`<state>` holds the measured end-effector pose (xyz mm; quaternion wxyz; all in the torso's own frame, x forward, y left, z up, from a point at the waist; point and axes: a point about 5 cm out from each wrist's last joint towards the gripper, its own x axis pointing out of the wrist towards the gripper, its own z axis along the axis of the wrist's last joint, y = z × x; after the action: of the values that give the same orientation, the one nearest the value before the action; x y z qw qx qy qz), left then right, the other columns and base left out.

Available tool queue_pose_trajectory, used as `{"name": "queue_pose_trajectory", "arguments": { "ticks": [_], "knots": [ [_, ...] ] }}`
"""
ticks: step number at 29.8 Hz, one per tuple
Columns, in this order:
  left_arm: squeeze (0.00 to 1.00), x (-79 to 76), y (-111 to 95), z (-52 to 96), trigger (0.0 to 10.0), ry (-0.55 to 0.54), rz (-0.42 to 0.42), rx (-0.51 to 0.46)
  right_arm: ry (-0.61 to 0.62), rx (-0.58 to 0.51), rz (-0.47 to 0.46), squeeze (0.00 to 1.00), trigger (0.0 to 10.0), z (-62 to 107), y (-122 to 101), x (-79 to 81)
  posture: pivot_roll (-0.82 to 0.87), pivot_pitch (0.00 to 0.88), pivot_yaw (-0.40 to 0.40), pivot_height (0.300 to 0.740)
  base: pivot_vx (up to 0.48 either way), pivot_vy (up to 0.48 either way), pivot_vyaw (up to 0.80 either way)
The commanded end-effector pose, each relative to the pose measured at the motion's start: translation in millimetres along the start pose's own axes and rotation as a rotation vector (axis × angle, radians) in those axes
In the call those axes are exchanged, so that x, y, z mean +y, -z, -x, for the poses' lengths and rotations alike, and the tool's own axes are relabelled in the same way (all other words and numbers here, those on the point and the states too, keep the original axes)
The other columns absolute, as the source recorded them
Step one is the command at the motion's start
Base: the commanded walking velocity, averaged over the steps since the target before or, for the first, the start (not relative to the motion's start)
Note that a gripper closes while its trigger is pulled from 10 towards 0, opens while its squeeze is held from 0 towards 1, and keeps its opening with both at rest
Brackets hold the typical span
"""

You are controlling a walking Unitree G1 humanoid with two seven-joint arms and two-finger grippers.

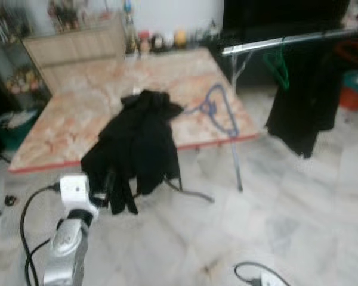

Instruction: Hang hanger

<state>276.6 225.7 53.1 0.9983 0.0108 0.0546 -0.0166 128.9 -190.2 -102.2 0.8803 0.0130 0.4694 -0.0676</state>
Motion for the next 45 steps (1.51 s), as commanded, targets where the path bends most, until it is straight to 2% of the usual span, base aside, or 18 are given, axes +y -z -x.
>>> {"name": "queue_pose_trajectory", "arguments": {
  "ticks": [1,2,3,4,5,6,7,8,10,13,16,17,18,25,33,37,45],
  "knots": [
    [0.0,4.9,24,6.6,10.0,0.02,-0.009,0.129,-0.013,-0.007,-0.013,0.0,10.0,-1.0,-3,7.7,0.06,0.0,0.066,0.74,0.0,0.0,0.0],
    [0.0,3.8,36,8.5,10.0,0.042,-0.009,0.198,-0.013,-0.006,-0.013,0.0,10.0,-0.9,-2,8.0,0.06,0.0,0.067,0.74,0.0,0.0,0.0],
    [0.0,3.8,36,8.5,10.0,0.042,-0.009,0.198,-0.013,-0.006,-0.013,0.0,10.0,-0.9,-2,8.0,0.06,0.0,0.067,0.74,0.0,0.0,0.0],
    [0.0,2.9,44,10.3,10.0,0.057,-0.008,0.244,-0.013,-0.005,-0.013,0.0,10.0,-0.9,-2,8.2,0.06,0.0,0.068,0.74,0.0,0.0,0.0],
    [0.0,1.2,59,14.4,10.0,0.074,-0.017,0.346,-0.011,-0.005,-0.014,0.0,10.0,-0.9,-2,8.7,0.06,0.0,0.07,0.74,0.0,0.0,0.0],
    [0.0,1.2,59,14.4,10.0,0.074,-0.017,0.346,-0.011,-0.005,-0.014,0.0,10.0,-0.9,-2,8.7,0.06,0.0,0.07,0.74,0.0,0.0,0.0],
    [0.0,-0.8,72,18.5,10.0,0.074,-0.035,0.422,-0.01,-0.006,-0.016,0.0,10.0,-0.9,-2,9.1,0.05,0.0,0.072,0.74,0.0,0.0,0.0],
    [0.0,-3.8,80,21.8,10.0,0.065,-0.018,0.472,-0.009,-0.007,-0.019,0.0,10.0,-0.8,-2,9.2,0.05,0.0,0.072,0.74,0.0,0.0,0.0],
    [0.0,-6.0,86,24.9,10.0,0.061,-0.013,0.507,-0.008,-0.007,-0.02,0.0,10.0,-0.8,-2,9.2,0.05,0.0,0.072,0.74,0.0,0.0,0.0],
    [0.0,-10.9,107,39.8,10.0,0.045,-0.021,0.64,-0.007,-0.007,-0.02,0.0,10.0,-0.8,-2,9.9,0.04,0.0,0.072,0.74,0.0,0.0,0.0],
    [0.0,-12.7,119,51.5,10.0,0.038,-0.035,0.726,-0.006,-0.007,-0.02,0.0,10.0,-0.8,-2,10.1,0.03,0.0,0.072,0.74,0.0,0.0,0.0],
    [0.0,-13.7,128,61.7,10.0,0.045,-0.07,0.791,-0.006,-0.008,-0.022,0.0,10.0,-0.8,-2,10.2,0.02,0.0,0.074,0.74,0.0,0.0,0.0],
    [0.0,-13.7,130,63.7,10.0,0.044,-0.077,0.807,-0.006,-0.009,-0.023,0.0,10.0,-0.8,-2,10.2,0.01,0.0,0.074,0.74,0.0,0.0,0.0],
    [0.0,-16.0,128,58.8,10.0,0.003,-0.023,0.778,-0.004,-0.015,-0.006,0.0,10.0,-1.8,-6,6.1,0.02,0.0,0.059,0.74,0.0,0.0,0.0],
    [0.0,-19.0,130,60.6,10.0,0.007,-0.046,0.795,-0.003,-0.026,0.036,0.0,10.0,-2.5,-9,2.9,0.0,0.0,0.056,0.74,0.0,0.0,0.2],
    [0.0,-23.5,132,61.8,10.0,0.008,-0.032,0.796,0.009,-0.027,-0.015,0.0,10.0,-2.2,-9,2.1,-0.01,0.0,0.055,0.74,0.0,0.0,0.4],
    [0.0,-27.5,133,62.7,10.0,0.015,-0.027,0.794,0.006,-0.022,0.003,0.0,10.0,-2.3,-9,0.8,-0.02,0.0,0.052,0.74,0.0,-0.11,0.0]
  ]
}}
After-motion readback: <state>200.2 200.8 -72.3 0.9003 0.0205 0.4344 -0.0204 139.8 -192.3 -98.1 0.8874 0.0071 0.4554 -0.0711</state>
